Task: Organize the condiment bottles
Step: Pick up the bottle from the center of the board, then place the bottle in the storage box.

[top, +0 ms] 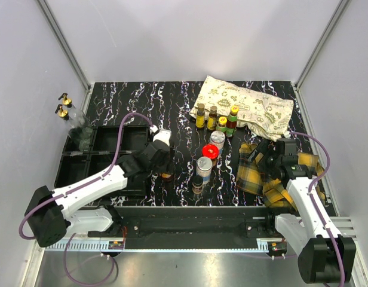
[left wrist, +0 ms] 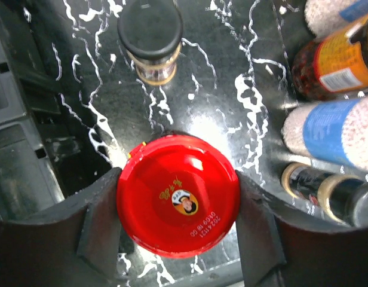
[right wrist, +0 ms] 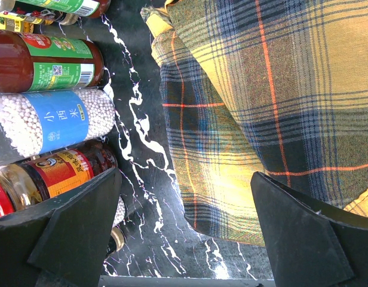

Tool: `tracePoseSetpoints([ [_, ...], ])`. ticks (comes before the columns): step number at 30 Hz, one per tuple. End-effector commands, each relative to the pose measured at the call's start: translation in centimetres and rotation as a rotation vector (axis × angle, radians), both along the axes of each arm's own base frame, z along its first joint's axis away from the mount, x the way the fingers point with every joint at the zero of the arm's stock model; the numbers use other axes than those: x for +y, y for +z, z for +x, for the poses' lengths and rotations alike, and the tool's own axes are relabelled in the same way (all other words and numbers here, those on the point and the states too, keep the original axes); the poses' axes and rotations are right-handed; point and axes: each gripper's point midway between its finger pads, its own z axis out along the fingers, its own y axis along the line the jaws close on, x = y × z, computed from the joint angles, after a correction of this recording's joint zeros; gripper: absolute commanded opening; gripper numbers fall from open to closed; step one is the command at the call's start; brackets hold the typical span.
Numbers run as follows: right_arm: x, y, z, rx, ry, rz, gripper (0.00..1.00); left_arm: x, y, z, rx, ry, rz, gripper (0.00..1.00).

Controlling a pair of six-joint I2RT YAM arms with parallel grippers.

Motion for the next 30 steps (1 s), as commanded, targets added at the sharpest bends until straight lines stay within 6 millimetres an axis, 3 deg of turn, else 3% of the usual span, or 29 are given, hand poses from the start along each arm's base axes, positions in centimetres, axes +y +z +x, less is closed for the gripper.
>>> tracePoseSetpoints([
  [1,0.3,1.1,0.7,-0.053,0.022,0.006,1.00,-0.5,1.6,1.2,-0.053,0.019,-0.018,0.36],
  [3,0.3,1.1,0.7,-0.054,0.022,0.007,1.00,-0.3,1.8,1.3,-0.053,0.030,-0.011,0.11],
  [5,0.3,1.2,0.8,-0.059,0.021,0.007,1.00,-0.1,2.1,1.3,-0.055,0.042,-0.010,0.00],
  [10,0.3,1.6,0.9,-0.066,0.022,0.009,1.00,0.3,4.1,1.0,-0.068,0.053,-0.030,0.00],
  [19,0.2,3.3,1.6,-0.093,0.031,-0.004,1.00,2.5,10.3,0.8,-0.182,0.118,-0.090,0.00],
  [25,0.4,5.0,2.8,-0.119,0.062,-0.012,1.00,4.8,13.1,1.2,-0.244,0.207,-0.062,0.00],
  [30,0.6,5.5,3.6,-0.123,0.072,-0.009,1.00,8.6,15.4,1.7,-0.282,0.368,0.026,0.00],
])
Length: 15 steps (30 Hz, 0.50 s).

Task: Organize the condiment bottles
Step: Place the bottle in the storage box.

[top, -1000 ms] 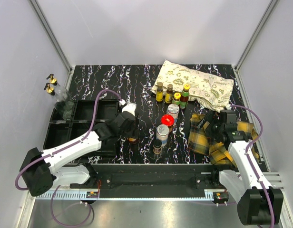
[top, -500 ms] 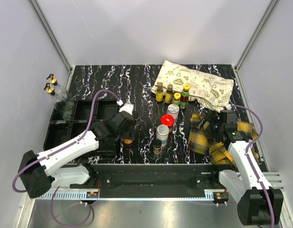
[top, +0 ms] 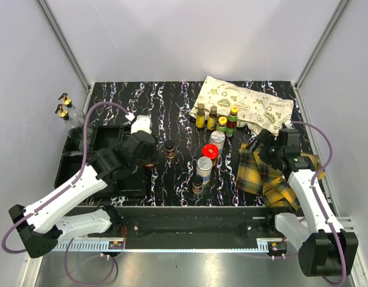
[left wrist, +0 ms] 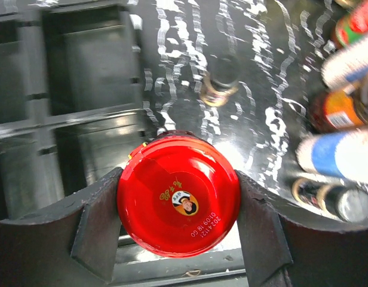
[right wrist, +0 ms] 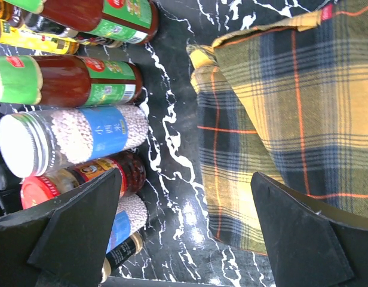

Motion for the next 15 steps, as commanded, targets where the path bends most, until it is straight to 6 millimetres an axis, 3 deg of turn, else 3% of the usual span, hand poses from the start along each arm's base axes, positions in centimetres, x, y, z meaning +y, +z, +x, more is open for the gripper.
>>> tracePoseSetpoints([
  [1,0.3,1.9,1.4,-0.056,0.034,0.000,1.00,3.7,5.8,2.0,-0.163,0.219,-0.003,0.00],
  [5,0.5,1.3,1.7,-0.041,0.044,0.005,1.00,6.1,6.7,2.4,-0.173,0.304,0.001,0.00],
  [15,0.9,1.2,2.4,-0.030,0.065,0.014,1.00,14.9,9.4,3.9,-0.239,0.621,-0.005,0.00],
])
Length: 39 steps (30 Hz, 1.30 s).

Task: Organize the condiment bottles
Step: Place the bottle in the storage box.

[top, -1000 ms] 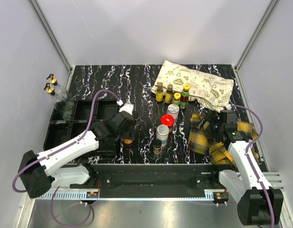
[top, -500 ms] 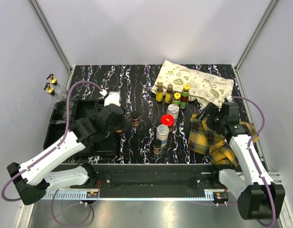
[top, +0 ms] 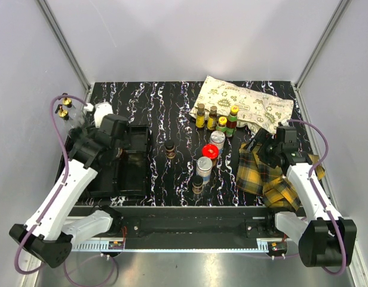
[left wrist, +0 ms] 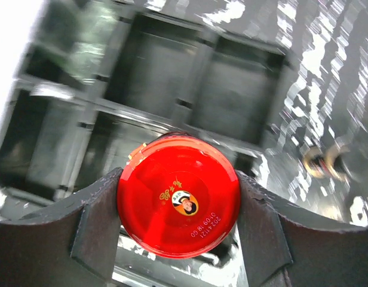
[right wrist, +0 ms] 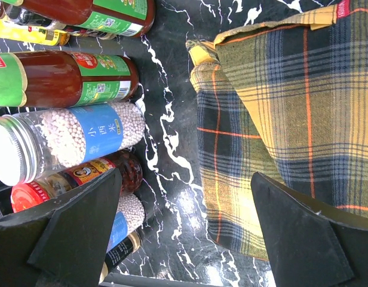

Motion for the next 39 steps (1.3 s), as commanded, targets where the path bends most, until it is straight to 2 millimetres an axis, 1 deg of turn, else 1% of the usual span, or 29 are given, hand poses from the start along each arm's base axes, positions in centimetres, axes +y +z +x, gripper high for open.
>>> tracePoseSetpoints([
  [1,0.4,2.3,1.6,-0.076,0.033,0.008,1.00,3.6,6.6,1.3,-0.247,0.172,-0.045,0.00],
  [4,0.5,2.2,1.5,-0.076,0.034,0.013,1.00,5.9,7.2,0.7,-0.304,0.282,-0.032,0.00],
  [6,0.5,2.2,1.5,-0.075,0.034,0.016,1.00,7.3,7.1,0.5,-0.330,0.346,-0.025,0.00],
  [10,0.6,2.1,1.5,-0.076,0.034,0.018,1.00,8.8,6.5,0.8,-0.327,0.411,-0.034,0.00],
  [12,0.6,1.9,1.3,-0.074,0.038,0.016,1.00,9.8,6.5,0.8,-0.331,0.451,-0.029,0.00],
  [14,0.4,1.7,1.3,-0.073,0.031,0.008,1.00,10.2,6.7,1.1,-0.353,0.469,-0.039,0.00],
  [17,0.3,1.5,1.2,-0.068,0.029,0.006,1.00,11.4,6.5,1.3,-0.366,0.530,-0.048,0.00],
  [18,0.3,1.5,1.2,-0.070,0.027,0.003,1.00,12.2,6.2,1.2,-0.368,0.570,-0.054,0.00],
  [23,0.2,1.1,1.1,-0.063,0.025,-0.004,1.00,14.4,4.4,0.8,-0.385,0.697,-0.089,0.00],
  [24,0.1,0.9,1.1,-0.059,0.019,-0.004,1.00,15.1,4.0,0.6,-0.392,0.734,-0.099,0.00],
  [25,0.1,0.7,1.2,-0.055,0.021,-0.004,1.00,15.3,3.4,0.8,-0.388,0.741,-0.118,0.00],
  [26,0.1,0.6,1.2,-0.049,0.022,-0.003,1.00,16.2,3.0,0.6,-0.388,0.774,-0.122,0.00],
  [28,0.1,0.0,1.2,-0.029,0.022,-0.003,1.00,16.8,1.7,0.5,-0.372,0.811,-0.137,0.00],
  [29,0.2,-0.1,1.2,-0.025,0.021,-0.002,1.00,17.6,1.3,0.1,-0.370,0.849,-0.137,0.00],
  [30,0.2,-0.2,1.2,-0.018,0.021,-0.002,1.00,17.9,0.6,0.0,-0.362,0.863,-0.149,0.00],
  [35,0.1,-0.6,1.4,-0.004,0.017,-0.006,1.00,19.8,-0.9,-1.3,-0.371,0.946,-0.160,0.00],
  [39,0.0,-1.0,1.3,0.008,0.016,-0.008,1.00,20.5,-2.7,-1.3,-0.352,0.965,-0.187,0.00],
])
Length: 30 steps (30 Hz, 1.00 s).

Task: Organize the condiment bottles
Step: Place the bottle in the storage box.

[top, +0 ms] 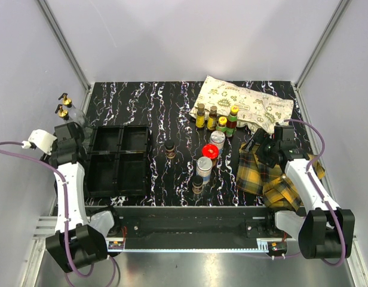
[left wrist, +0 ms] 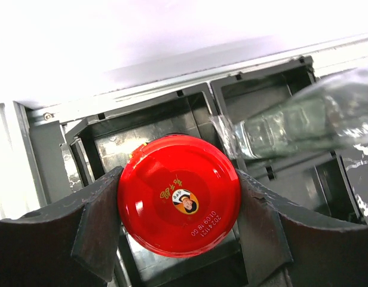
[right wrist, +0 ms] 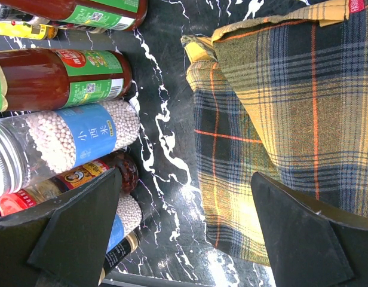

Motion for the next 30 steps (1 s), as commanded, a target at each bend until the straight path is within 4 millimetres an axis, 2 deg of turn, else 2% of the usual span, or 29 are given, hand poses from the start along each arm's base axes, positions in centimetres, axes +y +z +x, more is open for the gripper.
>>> tracePoseSetpoints([
  [1,-0.3,0.2,0.7,-0.025,-0.003,-0.020,1.00,1.5,1.7,1.9,-0.172,0.048,0.024,0.00],
  [8,-0.3,-0.2,0.8,-0.010,-0.003,-0.020,1.00,2.1,-0.6,1.9,-0.157,0.081,-0.023,0.00],
  [15,-0.4,-0.4,0.9,-0.003,-0.010,-0.022,1.00,1.6,-2.0,3.9,-0.174,0.049,-0.099,0.00],
  [20,-0.5,-1.0,1.0,0.017,-0.029,-0.018,1.00,2.0,-2.5,4.6,-0.148,0.061,-0.104,0.00],
  [25,-0.6,-0.5,1.4,0.003,-0.032,-0.024,1.00,2.2,-2.9,5.0,-0.151,0.068,-0.114,0.00],
  [30,-0.5,0.3,1.8,-0.015,-0.029,-0.015,1.00,1.8,-4.6,5.9,-0.133,0.053,-0.159,0.00],
])
